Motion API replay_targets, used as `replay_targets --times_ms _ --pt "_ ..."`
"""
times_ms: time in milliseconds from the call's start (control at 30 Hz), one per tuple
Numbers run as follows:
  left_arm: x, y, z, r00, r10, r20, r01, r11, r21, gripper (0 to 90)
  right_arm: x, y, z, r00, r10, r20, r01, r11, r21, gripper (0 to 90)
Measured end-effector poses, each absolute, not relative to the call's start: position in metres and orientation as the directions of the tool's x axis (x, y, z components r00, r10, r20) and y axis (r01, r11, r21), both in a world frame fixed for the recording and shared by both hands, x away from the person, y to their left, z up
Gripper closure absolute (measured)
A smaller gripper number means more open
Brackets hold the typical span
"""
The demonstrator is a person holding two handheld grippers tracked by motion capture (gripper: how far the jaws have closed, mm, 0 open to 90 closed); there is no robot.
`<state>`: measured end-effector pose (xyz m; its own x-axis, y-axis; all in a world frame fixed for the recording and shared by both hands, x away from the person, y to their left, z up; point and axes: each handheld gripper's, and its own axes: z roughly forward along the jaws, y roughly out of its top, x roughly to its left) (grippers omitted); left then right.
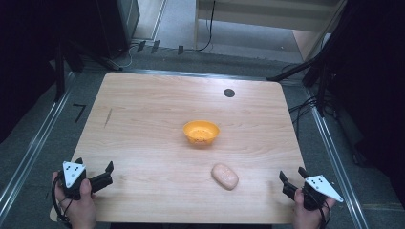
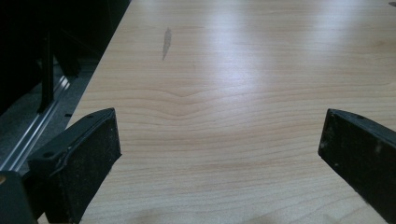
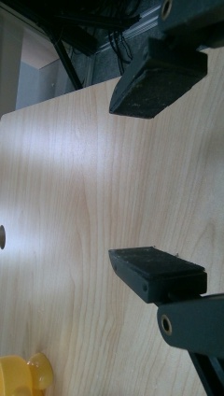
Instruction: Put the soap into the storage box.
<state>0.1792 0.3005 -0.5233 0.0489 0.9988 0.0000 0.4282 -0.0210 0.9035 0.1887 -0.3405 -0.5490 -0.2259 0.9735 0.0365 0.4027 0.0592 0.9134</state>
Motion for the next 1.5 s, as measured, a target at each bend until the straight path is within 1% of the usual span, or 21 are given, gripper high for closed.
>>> replay_targets --times_ms 67,167,233,300,433,500,533,567,733,833,900,967,1000,1100,1167,1200,1233,1300,1367,1433,1500 --pt "0.179 0.300 -0.523 0.047 0.999 0.001 0.423 -0.021 0.906 0.0 0.189 -0.341 -0.549 -0.233 0.972 0.040 0.403 0.059 0.913 27.1" --pt "0.177 0.300 -0.523 0.031 1.000 -0.002 0.414 -0.011 0.910 0.0 0.190 -0.339 -0.548 -0.249 0.968 0.039 0.420 0.072 0.905 34.5" --pt "0.176 0.302 -0.523 -0.032 0.999 -0.009 0.395 0.021 0.919 0.0 0.189 -0.338 -0.547 -0.273 0.961 0.040 0.427 0.084 0.900 37.2" --pt "0.175 0.301 -0.523 -0.048 0.999 -0.012 0.380 0.029 0.925 0.0 0.189 -0.335 -0.547 -0.275 0.961 0.018 0.435 0.108 0.894 38.3" --pt "0.174 0.301 -0.523 -0.033 0.999 -0.006 0.380 0.018 0.925 0.0 0.190 -0.332 -0.547 -0.275 0.962 0.007 0.449 0.122 0.885 38.6" --pt "0.176 0.300 -0.523 0.014 1.000 0.003 0.395 -0.008 0.919 0.0 0.190 -0.333 -0.547 -0.262 0.965 -0.003 0.446 0.124 0.886 38.9" --pt "0.176 0.300 -0.523 0.014 1.000 0.003 0.395 -0.008 0.919 0.0 0.190 -0.333 -0.547 -0.259 0.966 -0.005 0.448 0.125 0.885 39.0" --pt "0.176 0.299 -0.523 0.024 1.000 0.016 0.404 -0.025 0.914 0.0 0.190 -0.334 -0.547 -0.266 0.964 0.009 0.455 0.117 0.883 38.5" --pt "0.178 0.299 -0.523 0.010 1.000 0.014 0.411 -0.017 0.911 0.0 0.193 -0.335 -0.546 -0.288 0.957 0.021 0.462 0.120 0.879 36.9" --pt "0.178 0.297 -0.523 0.028 0.999 0.035 0.414 -0.043 0.909 0.0 0.197 -0.335 -0.545 -0.350 0.936 0.033 0.477 0.148 0.866 36.3" --pt "0.179 0.296 -0.523 0.037 0.998 0.043 0.416 -0.054 0.908 0.0 0.199 -0.335 -0.542 -0.339 0.941 0.005 0.460 0.161 0.873 35.8" --pt "0.179 0.296 -0.523 0.037 0.998 0.042 0.417 -0.054 0.907 0.0 0.200 -0.334 -0.540 -0.340 0.940 0.001 0.460 0.166 0.872 36.8" --pt "0.179 0.296 -0.524 0.032 0.999 0.038 0.414 -0.048 0.909 0.0 0.203 -0.332 -0.538 -0.375 0.927 0.012 0.463 0.176 0.869 37.0" --pt "0.179 0.297 -0.523 0.034 0.999 0.035 0.416 -0.046 0.908 0.0 0.204 -0.325 -0.537 -0.393 0.919 -0.024 0.458 0.218 0.862 36.2" --pt "0.180 0.297 -0.523 0.036 0.999 0.034 0.418 -0.046 0.907 0.0 0.203 -0.319 -0.534 -0.422 0.906 -0.019 0.489 0.245 0.837 36.5" --pt "0.180 0.297 -0.523 0.035 0.999 0.035 0.421 -0.047 0.906 0.0 0.204 -0.317 -0.533 -0.470 0.882 0.002 0.498 0.264 0.826 35.7" --pt "0.180 0.296 -0.523 0.035 0.999 0.038 0.423 -0.050 0.905 0.0 0.204 -0.313 -0.532 -0.489 0.872 0.002 0.509 0.283 0.813 31.9" --pt "0.180 0.296 -0.523 0.037 0.998 0.042 0.429 -0.054 0.902 0.0 0.206 -0.307 -0.531 -0.494 0.869 -0.033 0.511 0.321 0.797 30.3" --pt "0.180 0.296 -0.523 0.036 0.999 0.040 0.428 -0.052 0.902 0.0 0.208 -0.301 -0.529 -0.501 0.865 -0.034 0.520 0.333 0.787 26.1" --pt "0.180 0.296 -0.523 0.036 0.999 0.038 0.427 -0.050 0.903 0.0 0.210 -0.299 -0.528 -0.509 0.860 -0.030 0.524 0.337 0.782 25.7" --pt "0.180 0.297 -0.523 0.035 0.999 0.036 0.428 -0.048 0.902 0.0 0.214 -0.293 -0.526 -0.538 0.843 -0.014 0.532 0.352 0.770 24.9"
